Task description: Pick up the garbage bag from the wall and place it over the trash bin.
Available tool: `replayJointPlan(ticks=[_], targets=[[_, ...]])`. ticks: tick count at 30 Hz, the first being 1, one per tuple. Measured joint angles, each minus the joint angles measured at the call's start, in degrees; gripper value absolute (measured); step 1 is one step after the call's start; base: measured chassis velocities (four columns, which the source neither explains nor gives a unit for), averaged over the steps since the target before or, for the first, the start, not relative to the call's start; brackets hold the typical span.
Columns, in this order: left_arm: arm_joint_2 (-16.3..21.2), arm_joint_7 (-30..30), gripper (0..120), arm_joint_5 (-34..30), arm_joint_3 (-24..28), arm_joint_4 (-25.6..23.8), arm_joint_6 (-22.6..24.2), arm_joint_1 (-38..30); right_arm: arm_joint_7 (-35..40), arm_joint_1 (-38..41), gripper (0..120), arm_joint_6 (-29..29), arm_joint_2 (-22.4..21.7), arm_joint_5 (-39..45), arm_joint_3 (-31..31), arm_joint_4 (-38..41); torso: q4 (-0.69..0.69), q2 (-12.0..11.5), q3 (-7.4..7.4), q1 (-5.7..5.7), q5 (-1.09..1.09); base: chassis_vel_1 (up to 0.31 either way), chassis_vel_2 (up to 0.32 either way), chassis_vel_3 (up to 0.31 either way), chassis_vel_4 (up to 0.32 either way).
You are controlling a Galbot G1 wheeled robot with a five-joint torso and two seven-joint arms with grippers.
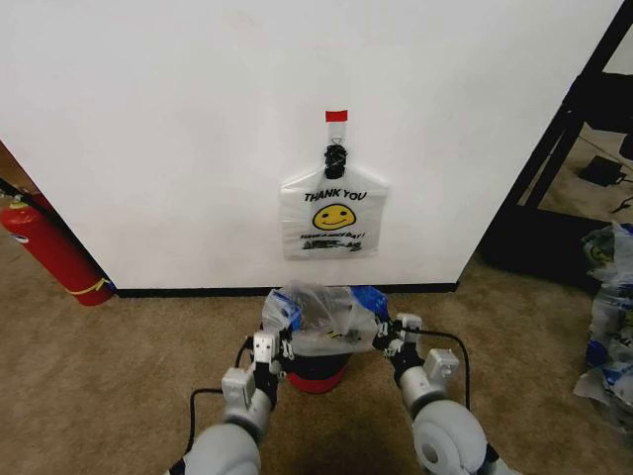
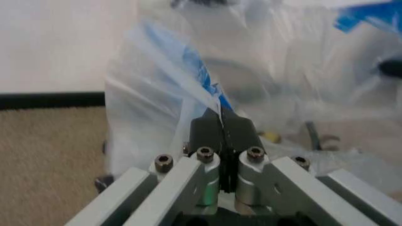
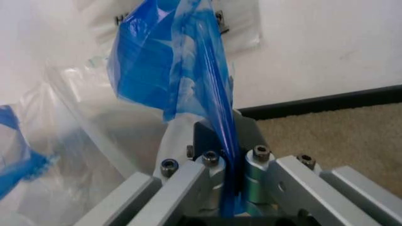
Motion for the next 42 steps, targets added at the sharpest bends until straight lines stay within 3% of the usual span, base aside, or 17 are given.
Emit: replayJointPlan(ticks=[5, 27, 42], targets=[[-1.75, 0.15, 0, 2.72, 1.52, 2.45, -1.72, 1.38, 0.05, 0.29, 0, 0.34, 0.32, -1.21, 0.09, -1.79, 0.0, 0.0, 0.0, 0.0, 0.01, 0.0, 0.0, 0.0, 0.0], [-2.58, -0.63, 0, 6.92, 1.98, 3.87, -5.05, 7.28, -0.7, -0.66, 0, 2.7, 1.01, -5.61, -1.24, -6.03, 0.0, 0.0, 0.0, 0.0, 0.0, 0.0, 0.0, 0.0, 0.0], [-2.55, -0.65, 0, 7.36, 4.42, 9.31, -6.15, 4.37, -0.88, 2.09, 0, 3.1, 1.06, -7.19, -0.64, -13.18, 0.0, 0.0, 0.01, 0.0, -0.01, 0.0, 0.0, 0.0, 0.0]])
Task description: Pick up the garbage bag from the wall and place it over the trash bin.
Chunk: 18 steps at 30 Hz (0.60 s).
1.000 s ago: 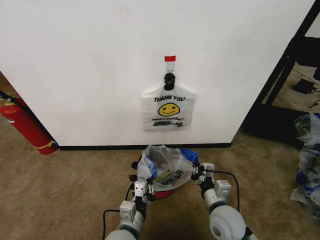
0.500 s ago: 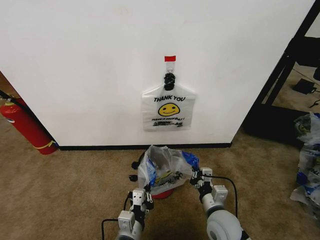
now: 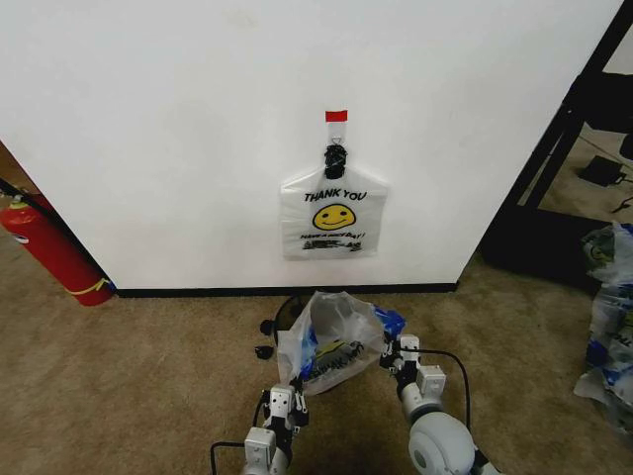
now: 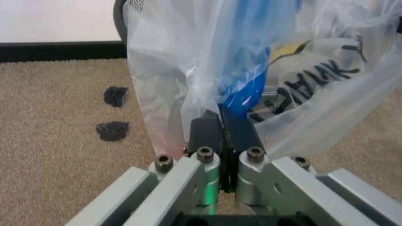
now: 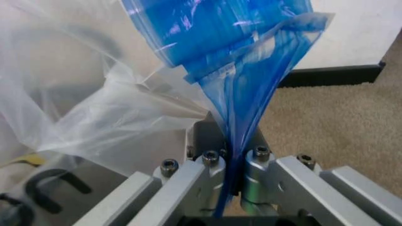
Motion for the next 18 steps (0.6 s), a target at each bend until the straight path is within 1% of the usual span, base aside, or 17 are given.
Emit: replayJointPlan(ticks=[18], targets=[[1.15, 0.04, 0, -0.16, 1.55, 2.63, -0.15, -1.59, -1.11, 3.28, 0, 0.46, 1.53, -1.14, -1.17, -5.88, 0.0, -0.01, 0.0, 0.0, 0.0, 0.0, 0.0, 0.0, 0.0]])
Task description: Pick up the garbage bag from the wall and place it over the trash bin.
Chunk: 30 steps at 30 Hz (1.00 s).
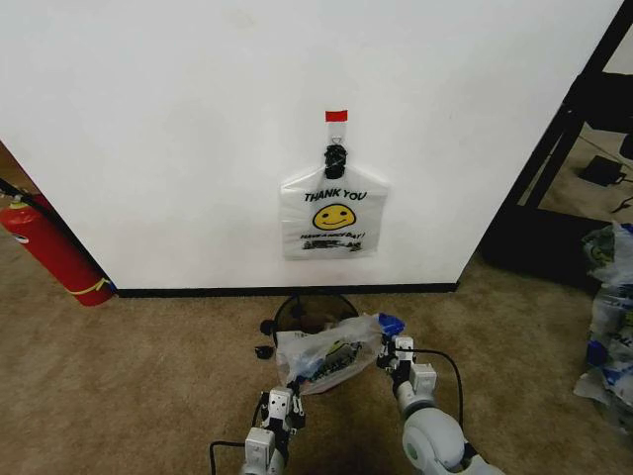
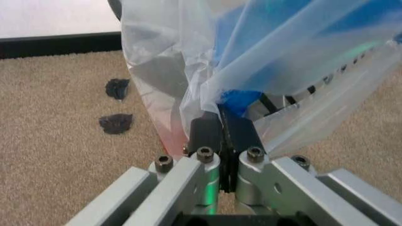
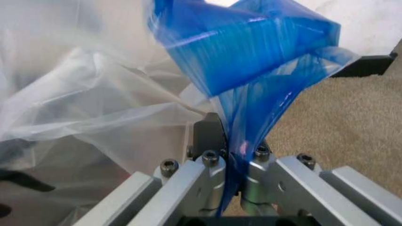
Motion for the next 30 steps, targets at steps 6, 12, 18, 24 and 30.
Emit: replayJointPlan(ticks=[6, 12, 18, 24, 30], targets=[[-0.64, 0.09, 0, 0.62, 0.61, 1.65, -0.11, -0.69, -0.32, 1.18, 0, 0.34, 0.44, -0.63, -0.01, -2.1, 0.0, 0.0, 0.0, 0.0, 0.0, 0.0, 0.0, 0.0, 0.0], [-0.78, 0.11, 0, 0.68, 0.19, 2.27, -0.13, -1.44, -0.77, 2.27, 0, 0.88, 1.25, -1.03, -0.09, -3.59, -0.01, 0.0, 0.0, 0.0, 0.01, 0.0, 0.0, 0.0, 0.0], [0.01, 0.14, 4, 1.34, 0.21, 0.76, 0.14, -0.72, -1.33, 1.94, 0, 1.16, 1.58, -1.05, -0.03, -3.12, 0.01, 0.0, 0.0, 0.0, 0.01, 0.0, 0.0, 0.0, 0.0], [1.5, 0.52, 23, 2.98, 0.32, -1.93, 0.92, 1.03, -1.67, -0.54, 12, 1.11, 0.22, -0.98, 0.78, 0.38, -0.01, 0.0, 0.0, 0.0, 0.0, 0.0, 0.0, 0.0, 0.0], [2.52, 0.56, 44, 5.2, 0.29, -4.31, 1.67, 3.14, -1.99, -3.46, 34, 1.13, -1.71, -1.2, 2.32, 4.97, -0.01, 0.0, -0.01, 0.0, 0.02, 0.0, 0.0, 0.0, 0.0]])
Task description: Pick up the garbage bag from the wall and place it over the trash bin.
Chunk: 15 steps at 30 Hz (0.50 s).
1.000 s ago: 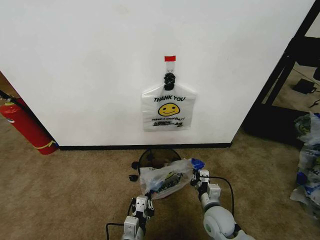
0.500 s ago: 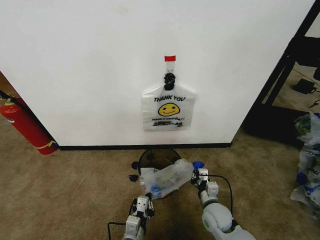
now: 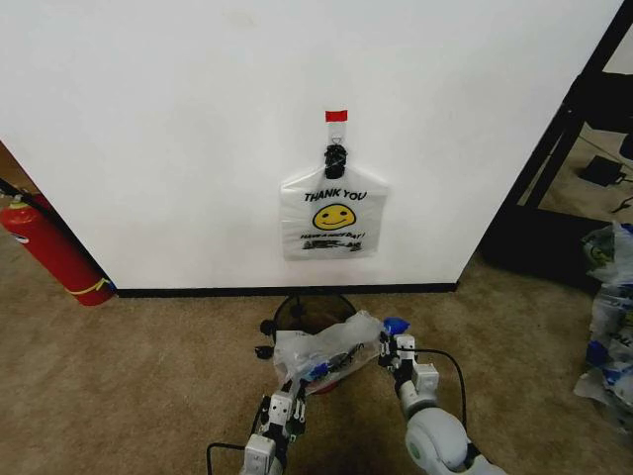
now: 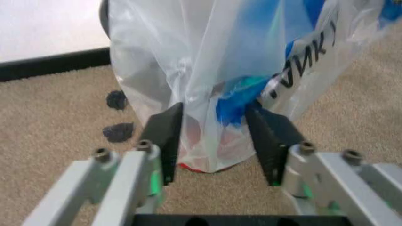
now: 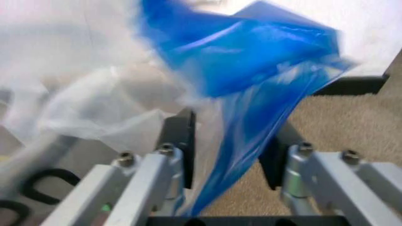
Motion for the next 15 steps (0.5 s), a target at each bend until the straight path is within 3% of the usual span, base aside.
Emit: replayJointPlan(ticks=[11, 15], targets=[[2.2, 0.34, 88, 5.23, -1.87, -5.18, -1.52, 5.74, -3.0, -6.18, 76, 3.48, -2.53, -3.25, 2.78, 5.49, 0.0, 0.0, 0.0, 0.0, -0.01, 0.0, 0.0, 0.0, 0.0], [2.77, 1.69, 98, 6.17, -2.95, -5.87, -3.23, 6.85, -5.0, -7.71, 90, 6.49, -3.05, -3.6, 3.98, 6.48, 0.03, 0.01, 0.0, 0.0, -0.04, 0.0, 0.0, 0.0, 0.0]])
